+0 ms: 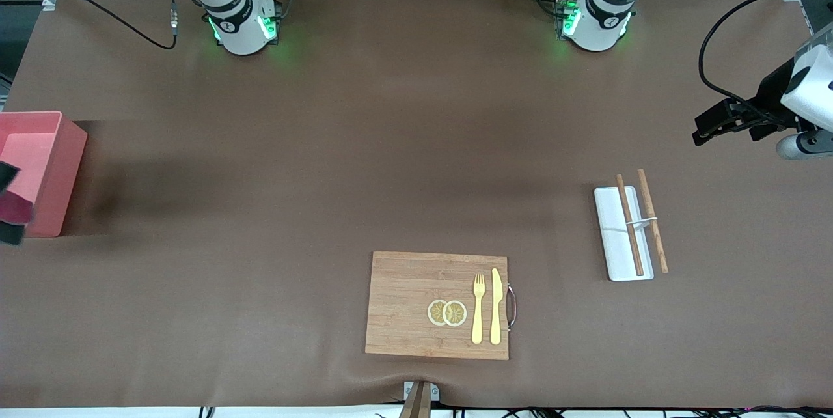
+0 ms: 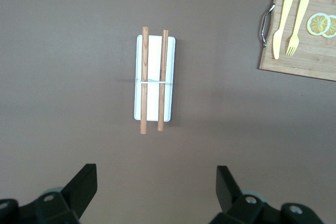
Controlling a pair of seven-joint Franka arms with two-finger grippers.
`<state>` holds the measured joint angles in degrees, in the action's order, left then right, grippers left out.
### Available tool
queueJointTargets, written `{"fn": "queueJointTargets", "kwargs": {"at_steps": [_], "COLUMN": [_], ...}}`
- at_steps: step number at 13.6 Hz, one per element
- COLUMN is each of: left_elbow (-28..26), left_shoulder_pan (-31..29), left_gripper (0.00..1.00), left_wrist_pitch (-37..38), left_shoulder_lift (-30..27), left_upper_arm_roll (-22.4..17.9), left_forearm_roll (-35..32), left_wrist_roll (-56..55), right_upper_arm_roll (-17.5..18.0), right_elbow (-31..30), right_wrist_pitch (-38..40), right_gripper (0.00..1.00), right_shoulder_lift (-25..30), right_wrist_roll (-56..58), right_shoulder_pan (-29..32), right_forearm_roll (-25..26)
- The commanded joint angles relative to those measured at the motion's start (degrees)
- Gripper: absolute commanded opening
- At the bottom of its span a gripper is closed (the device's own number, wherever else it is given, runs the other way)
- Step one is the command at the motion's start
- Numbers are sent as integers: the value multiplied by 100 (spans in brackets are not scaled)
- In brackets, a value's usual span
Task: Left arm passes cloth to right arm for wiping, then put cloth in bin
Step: 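Carry the cloth with the right gripper over the pink bin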
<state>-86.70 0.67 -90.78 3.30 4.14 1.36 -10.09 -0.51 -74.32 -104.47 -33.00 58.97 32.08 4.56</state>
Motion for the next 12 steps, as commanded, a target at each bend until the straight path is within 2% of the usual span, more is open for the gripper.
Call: {"fn": "queueJointTargets", "kwargs": {"at_steps": [1, 4, 5, 6, 7, 9, 12], "left_elbow": [-23, -22, -22, -22, -22, -14, 4], "left_shoulder_pan": [-23, -23, -23, -23, -23, -23, -23], "left_gripper": [100, 100, 100, 100, 100, 100, 100], "left_wrist_pitch": [-36, -36, -28, -19, -19, -19, -19], "left_shoulder_lift": [-119, -128, -128, -128, -128, -128, -128], "left_upper_arm_roll": [-1, -1, -1, -1, -1, -1, -1], "left_forearm_roll": [75, 84, 84, 84, 84, 84, 84], "left_wrist_roll": [7, 7, -1, 7, 7, 7, 7], "right_upper_arm_roll": [130, 139, 139, 139, 148, 174, 183], "right_elbow": [163, 119, 102, 67, 66, 31, 31], "right_wrist_pitch": [-388, -1091, -1136, -1180, -1224, -1216, -762], "right_gripper": [0, 0, 9, 66, 100, 100, 100], "right_shoulder_lift": [-136, -504, -645, -820, -987, -1015, -928], "right_wrist_roll": [640, 1152, 1152, 1152, 1135, 1161, 1074], "right_shoulder_pan": [534, 992, 1072, 1151, 1300, 1363, 1328], "right_forearm_roll": [141, 124, 107, 46, -16, -279, -307]}}
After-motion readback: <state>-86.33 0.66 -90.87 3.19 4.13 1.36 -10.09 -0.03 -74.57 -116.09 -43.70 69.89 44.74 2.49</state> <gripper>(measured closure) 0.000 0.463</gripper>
